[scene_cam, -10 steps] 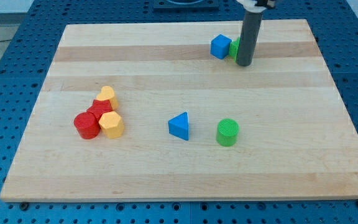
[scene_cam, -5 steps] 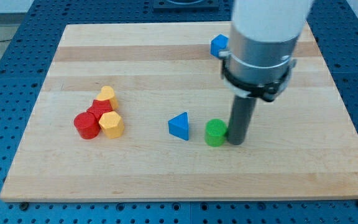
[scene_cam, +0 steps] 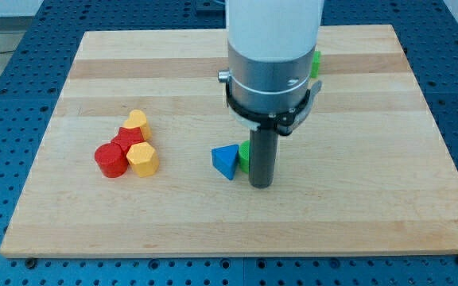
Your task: Push the green circle into the green star
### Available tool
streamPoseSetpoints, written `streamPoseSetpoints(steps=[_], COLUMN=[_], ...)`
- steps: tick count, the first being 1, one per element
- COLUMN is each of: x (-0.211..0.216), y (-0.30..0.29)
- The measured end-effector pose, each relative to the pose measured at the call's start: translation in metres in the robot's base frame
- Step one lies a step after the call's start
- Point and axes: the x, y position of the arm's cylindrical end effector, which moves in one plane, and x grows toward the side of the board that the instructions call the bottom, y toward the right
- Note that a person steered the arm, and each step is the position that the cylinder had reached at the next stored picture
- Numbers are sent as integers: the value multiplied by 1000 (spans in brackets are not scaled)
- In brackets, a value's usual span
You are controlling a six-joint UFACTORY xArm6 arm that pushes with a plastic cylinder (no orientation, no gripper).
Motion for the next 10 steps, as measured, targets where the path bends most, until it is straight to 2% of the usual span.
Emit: streamPoseSetpoints(steps=[2, 3, 4, 7, 10], x=[-24, -9, -17, -96, -172], y=[6, -21, -31, -5, 52])
